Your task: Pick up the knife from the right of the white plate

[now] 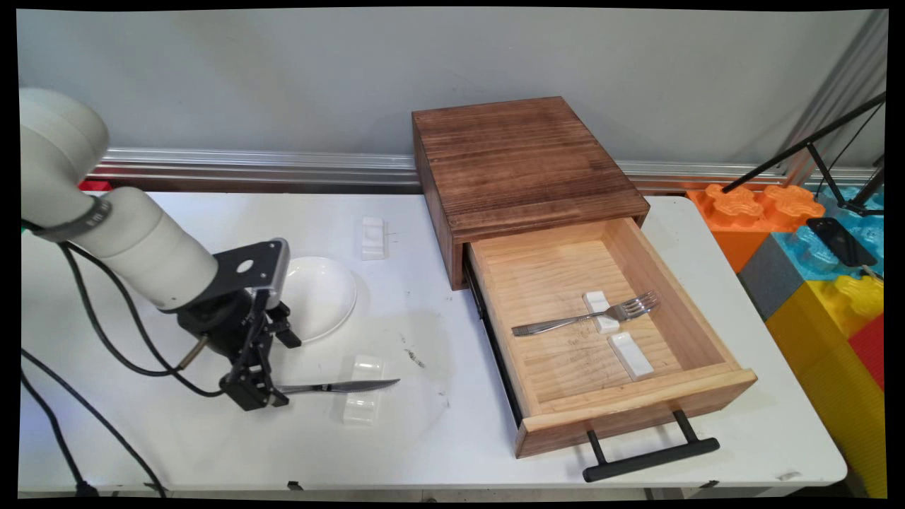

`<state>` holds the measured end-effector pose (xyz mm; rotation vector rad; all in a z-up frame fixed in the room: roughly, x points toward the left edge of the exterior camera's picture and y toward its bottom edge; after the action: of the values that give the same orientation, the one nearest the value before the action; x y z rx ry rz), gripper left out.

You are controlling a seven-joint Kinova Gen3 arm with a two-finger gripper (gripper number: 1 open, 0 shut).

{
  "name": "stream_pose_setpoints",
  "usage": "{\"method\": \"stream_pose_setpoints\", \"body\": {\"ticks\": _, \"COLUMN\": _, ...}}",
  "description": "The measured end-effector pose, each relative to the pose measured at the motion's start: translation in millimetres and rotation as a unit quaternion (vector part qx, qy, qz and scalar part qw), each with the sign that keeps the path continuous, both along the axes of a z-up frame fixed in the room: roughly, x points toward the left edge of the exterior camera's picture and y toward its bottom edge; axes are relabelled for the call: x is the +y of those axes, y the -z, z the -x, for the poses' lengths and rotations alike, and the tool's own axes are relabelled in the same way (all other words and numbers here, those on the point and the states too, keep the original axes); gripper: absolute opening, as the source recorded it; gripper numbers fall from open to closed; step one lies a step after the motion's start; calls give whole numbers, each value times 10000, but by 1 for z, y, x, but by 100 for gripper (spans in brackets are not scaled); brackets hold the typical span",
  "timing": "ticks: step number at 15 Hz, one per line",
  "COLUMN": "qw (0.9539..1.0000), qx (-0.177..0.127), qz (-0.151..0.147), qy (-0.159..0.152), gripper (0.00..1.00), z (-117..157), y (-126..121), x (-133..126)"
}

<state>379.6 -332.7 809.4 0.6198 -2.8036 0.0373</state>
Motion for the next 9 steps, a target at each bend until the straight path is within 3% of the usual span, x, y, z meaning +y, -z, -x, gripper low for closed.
{"method": "stream_pose_setpoints", "body": {"ticks": 9, "qw": 9999, "qx": 13, "qz": 124, "qy": -29, "gripper": 100, "z": 16, "y": 26, "x": -5}}
